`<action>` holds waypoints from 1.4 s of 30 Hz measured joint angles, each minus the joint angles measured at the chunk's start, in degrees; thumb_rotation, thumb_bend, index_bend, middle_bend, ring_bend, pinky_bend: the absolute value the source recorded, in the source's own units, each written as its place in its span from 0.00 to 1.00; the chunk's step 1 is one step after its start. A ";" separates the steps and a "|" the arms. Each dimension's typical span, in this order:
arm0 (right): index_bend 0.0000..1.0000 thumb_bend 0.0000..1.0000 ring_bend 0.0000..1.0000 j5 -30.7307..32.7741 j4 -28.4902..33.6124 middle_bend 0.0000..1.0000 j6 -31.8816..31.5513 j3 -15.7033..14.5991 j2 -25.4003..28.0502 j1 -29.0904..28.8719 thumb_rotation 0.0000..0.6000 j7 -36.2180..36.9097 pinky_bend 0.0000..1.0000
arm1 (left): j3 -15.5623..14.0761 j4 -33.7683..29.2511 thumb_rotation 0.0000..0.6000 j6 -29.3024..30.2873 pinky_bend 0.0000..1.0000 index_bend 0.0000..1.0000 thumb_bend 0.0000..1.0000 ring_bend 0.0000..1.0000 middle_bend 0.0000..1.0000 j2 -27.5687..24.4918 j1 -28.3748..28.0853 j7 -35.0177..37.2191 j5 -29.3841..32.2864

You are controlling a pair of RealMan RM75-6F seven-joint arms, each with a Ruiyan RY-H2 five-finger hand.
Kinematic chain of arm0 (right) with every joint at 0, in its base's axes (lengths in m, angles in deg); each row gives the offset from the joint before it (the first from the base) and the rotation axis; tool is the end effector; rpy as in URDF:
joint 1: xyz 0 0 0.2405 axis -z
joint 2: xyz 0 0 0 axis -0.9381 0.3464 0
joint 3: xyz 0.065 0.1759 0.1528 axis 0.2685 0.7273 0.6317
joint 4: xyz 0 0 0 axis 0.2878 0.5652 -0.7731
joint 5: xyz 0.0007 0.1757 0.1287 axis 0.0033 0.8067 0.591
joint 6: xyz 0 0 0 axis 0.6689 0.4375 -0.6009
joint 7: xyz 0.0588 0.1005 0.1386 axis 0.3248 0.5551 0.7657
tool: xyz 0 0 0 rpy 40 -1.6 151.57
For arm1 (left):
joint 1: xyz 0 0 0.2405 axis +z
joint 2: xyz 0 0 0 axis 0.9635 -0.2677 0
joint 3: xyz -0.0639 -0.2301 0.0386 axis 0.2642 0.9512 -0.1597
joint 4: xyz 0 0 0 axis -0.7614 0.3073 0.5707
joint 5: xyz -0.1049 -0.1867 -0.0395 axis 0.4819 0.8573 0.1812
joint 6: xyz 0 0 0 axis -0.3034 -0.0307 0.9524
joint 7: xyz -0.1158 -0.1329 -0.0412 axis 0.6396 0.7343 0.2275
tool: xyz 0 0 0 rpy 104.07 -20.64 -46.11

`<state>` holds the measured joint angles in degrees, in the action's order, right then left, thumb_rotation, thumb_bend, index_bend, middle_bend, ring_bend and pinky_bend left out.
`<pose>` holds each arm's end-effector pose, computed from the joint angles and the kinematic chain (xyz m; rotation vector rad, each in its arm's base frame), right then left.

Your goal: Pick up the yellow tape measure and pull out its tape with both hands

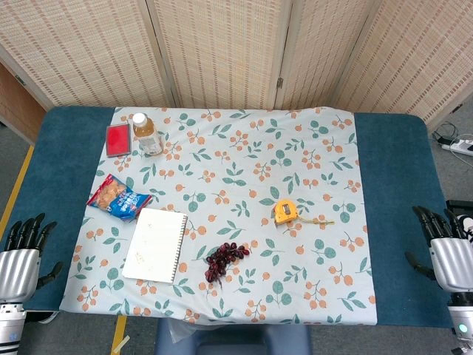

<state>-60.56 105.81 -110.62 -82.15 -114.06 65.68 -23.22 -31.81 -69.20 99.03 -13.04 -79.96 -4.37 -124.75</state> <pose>-0.3141 -0.2169 0.1578 1.3812 -0.8594 0.8603 -0.2896 0.2222 0.1340 -1.3945 -0.7556 -0.8095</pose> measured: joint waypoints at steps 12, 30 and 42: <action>0.06 0.31 0.14 -0.16 -0.12 0.13 0.79 0.08 0.12 -0.48 1.00 0.60 0.00 | -0.11 -0.18 1.00 -0.51 0.00 0.18 0.30 0.09 0.08 0.01 -0.06 -0.15 0.22; 0.01 0.31 0.13 2.18 0.08 0.08 18.44 2.50 -3.20 -12.52 1.00 -2.29 0.00 | -0.20 -1.05 1.00 -0.78 0.00 0.18 0.30 0.09 0.08 -0.11 -0.22 -0.93 0.08; 0.00 0.31 0.10 11.58 -7.89 0.05 39.52 6.85 -14.64 -30.39 1.00 -10.88 0.00 | -0.11 -1.51 1.00 -0.59 0.00 0.18 0.30 0.09 0.08 -0.53 0.06 -1.33 0.68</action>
<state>-48.98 97.92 -71.10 -75.30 -128.70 35.29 -34.10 -31.93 -70.72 98.45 -13.57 -79.90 -5.70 -124.07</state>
